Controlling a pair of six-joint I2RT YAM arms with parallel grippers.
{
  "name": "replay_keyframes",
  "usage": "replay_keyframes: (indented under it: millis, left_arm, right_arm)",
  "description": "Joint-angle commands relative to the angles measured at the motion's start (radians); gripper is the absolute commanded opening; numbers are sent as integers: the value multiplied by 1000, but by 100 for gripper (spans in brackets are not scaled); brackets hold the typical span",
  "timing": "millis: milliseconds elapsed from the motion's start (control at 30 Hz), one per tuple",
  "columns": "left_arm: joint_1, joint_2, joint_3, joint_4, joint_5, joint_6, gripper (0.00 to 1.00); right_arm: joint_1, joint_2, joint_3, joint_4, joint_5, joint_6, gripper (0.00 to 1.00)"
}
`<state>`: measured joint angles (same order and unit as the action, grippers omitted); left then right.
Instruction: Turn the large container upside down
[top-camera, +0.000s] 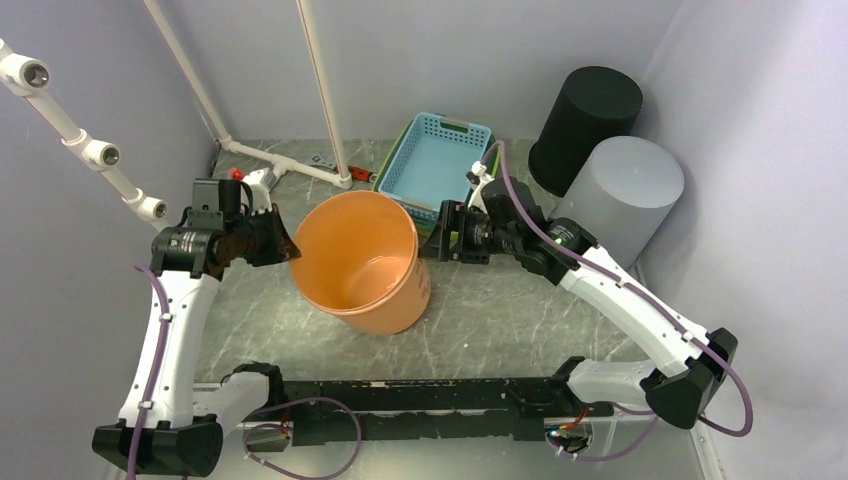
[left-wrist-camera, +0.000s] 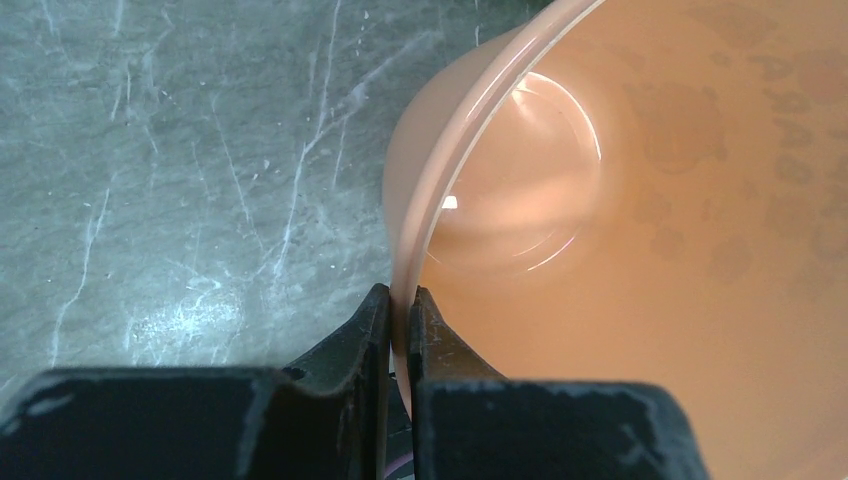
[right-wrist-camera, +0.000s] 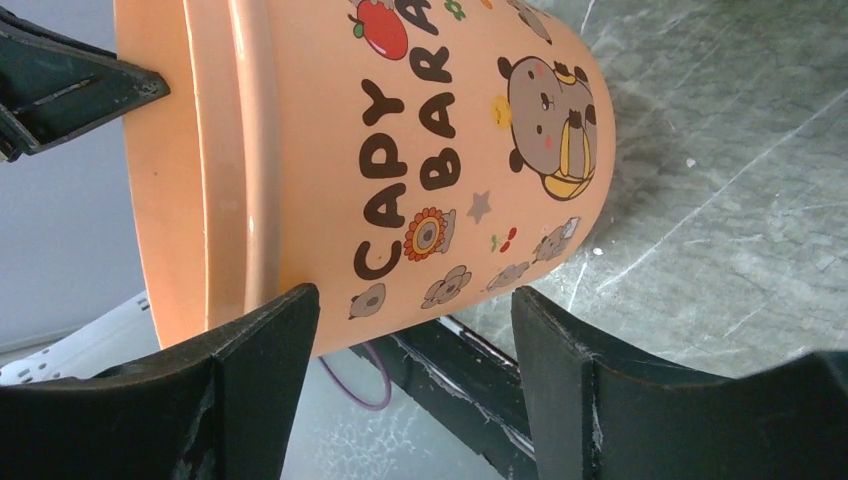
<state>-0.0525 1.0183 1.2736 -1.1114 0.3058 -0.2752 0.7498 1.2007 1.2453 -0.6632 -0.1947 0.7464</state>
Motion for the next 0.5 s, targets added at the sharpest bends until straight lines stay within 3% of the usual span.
replay_keyframes:
  millis: [0, 233, 467]
  left_arm:
    - [-34, -11, 10, 37, 18, -23, 3]
    - [-66, 3, 10, 21, -49, -34, 3]
    - [-170, 38, 23, 42, -108, -61, 3]
  right_arm:
    - [0, -9, 48, -10, -21, -8, 73]
    - [0, -78, 100, -113, 179, 12, 73]
    - [-2, -117, 70, 5, 66, 31, 71]
